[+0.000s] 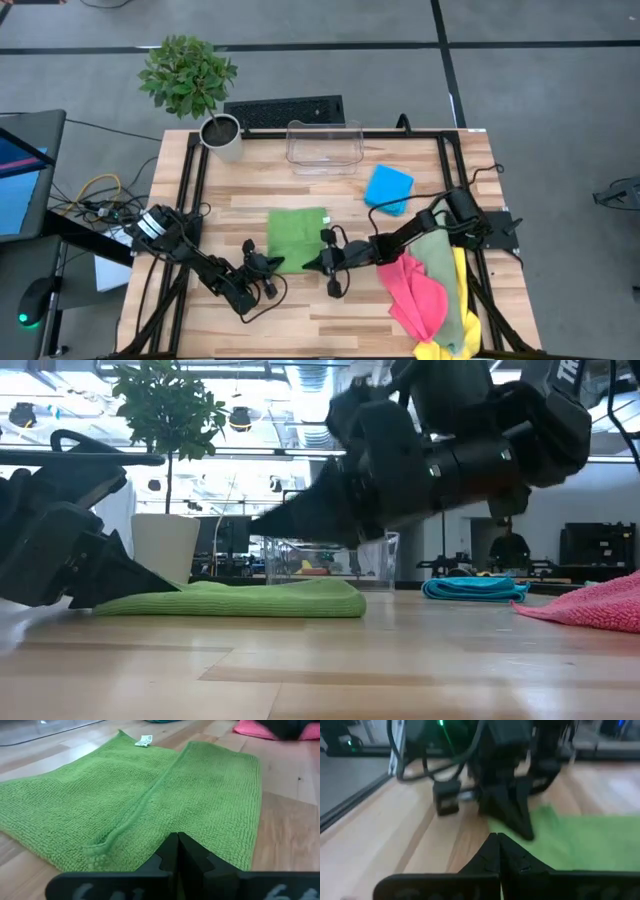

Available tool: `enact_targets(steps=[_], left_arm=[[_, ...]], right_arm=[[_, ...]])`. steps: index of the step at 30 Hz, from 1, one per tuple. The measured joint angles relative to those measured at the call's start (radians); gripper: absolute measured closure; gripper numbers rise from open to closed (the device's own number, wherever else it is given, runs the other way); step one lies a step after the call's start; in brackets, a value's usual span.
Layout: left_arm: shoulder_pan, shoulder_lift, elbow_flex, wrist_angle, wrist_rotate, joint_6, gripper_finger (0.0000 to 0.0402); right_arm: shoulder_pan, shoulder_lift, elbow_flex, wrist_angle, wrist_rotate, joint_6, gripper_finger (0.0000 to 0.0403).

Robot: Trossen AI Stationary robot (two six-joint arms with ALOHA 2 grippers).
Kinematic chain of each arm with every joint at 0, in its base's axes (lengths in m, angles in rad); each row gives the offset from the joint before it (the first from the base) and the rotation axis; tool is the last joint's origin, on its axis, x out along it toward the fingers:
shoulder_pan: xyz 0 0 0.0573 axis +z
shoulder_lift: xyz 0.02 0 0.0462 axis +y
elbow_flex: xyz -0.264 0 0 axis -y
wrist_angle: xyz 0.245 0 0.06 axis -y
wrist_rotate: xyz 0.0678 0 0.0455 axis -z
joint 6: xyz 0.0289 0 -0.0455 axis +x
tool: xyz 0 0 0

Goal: Fold microfiber towels
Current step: Fold the green microfiber towel

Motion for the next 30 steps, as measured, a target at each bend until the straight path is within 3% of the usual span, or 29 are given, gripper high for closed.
enact_targets(steps=[5, 14, 21, 25, 30], left_arm=[[0.000, 0.001, 0.000, -0.001, 0.002, -0.005, 0.0401], [0.000, -0.017, -0.003, 0.031, 0.010, 0.050, 0.0402], [0.000, -0.207, -0.004, -0.074, 0.060, 0.237, 0.0402], [0.000, -0.310, -0.004, -0.186, 0.038, 0.222, 0.0402], [0.002, -0.267, -0.012, -0.201, -0.029, 0.167, 0.0402]], right_arm=[[-0.032, 0.051, 0.006, 0.119, 0.000, -0.045, 0.0397], [-0.086, 0.235, 0.015, 0.230, 0.004, 0.105, 0.0395], [-0.077, 0.242, 0.015, 0.223, 0.011, 0.107, 0.0395], [-0.081, 0.242, 0.015, 0.218, 0.011, 0.108, 0.0395], [-0.081, 0.243, 0.015, 0.217, 0.011, 0.103, 0.0395]])
